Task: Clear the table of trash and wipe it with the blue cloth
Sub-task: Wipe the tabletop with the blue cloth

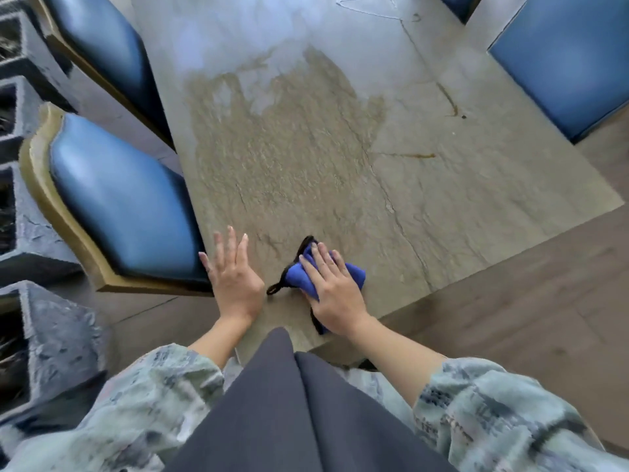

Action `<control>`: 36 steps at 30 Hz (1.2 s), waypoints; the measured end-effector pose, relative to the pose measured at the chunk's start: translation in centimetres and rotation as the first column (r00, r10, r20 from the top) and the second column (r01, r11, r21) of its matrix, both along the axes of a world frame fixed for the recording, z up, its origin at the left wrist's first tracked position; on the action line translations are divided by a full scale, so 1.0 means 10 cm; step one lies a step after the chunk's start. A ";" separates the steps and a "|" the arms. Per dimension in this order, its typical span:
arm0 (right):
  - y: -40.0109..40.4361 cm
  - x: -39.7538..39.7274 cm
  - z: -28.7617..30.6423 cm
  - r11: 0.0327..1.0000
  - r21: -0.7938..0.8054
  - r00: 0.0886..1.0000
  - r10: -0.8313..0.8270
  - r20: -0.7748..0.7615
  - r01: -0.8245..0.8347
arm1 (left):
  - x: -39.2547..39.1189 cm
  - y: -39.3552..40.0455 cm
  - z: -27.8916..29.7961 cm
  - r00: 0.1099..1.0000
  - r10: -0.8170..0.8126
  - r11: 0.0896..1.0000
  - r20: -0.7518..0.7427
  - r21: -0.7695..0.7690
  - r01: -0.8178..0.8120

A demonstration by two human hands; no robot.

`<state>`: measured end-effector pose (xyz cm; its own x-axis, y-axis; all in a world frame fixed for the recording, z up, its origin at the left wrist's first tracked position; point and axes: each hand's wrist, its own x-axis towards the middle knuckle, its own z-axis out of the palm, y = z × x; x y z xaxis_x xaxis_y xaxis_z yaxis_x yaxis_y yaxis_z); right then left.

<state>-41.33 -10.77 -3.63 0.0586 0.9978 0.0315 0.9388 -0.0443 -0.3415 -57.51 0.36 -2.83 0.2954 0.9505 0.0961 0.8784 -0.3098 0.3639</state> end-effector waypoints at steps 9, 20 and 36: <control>-0.36 1.67 0.00 1.000 -0.004 1.000 0.003 0.016 -0.003 | 0.51 -0.67 0.01 0.995 0.065 0.994 0.076 -0.098 -0.057; -0.01 0.97 -0.04 0.999 -0.017 0.996 -0.031 0.078 0.032 | 0.53 -0.75 -0.11 0.995 0.042 0.998 -0.091 -0.032 -0.045; 0.85 1.55 -0.03 0.999 -0.045 0.996 -0.027 0.087 0.031 | 1.04 -0.25 -0.08 0.971 0.103 0.986 -0.217 -0.108 -0.129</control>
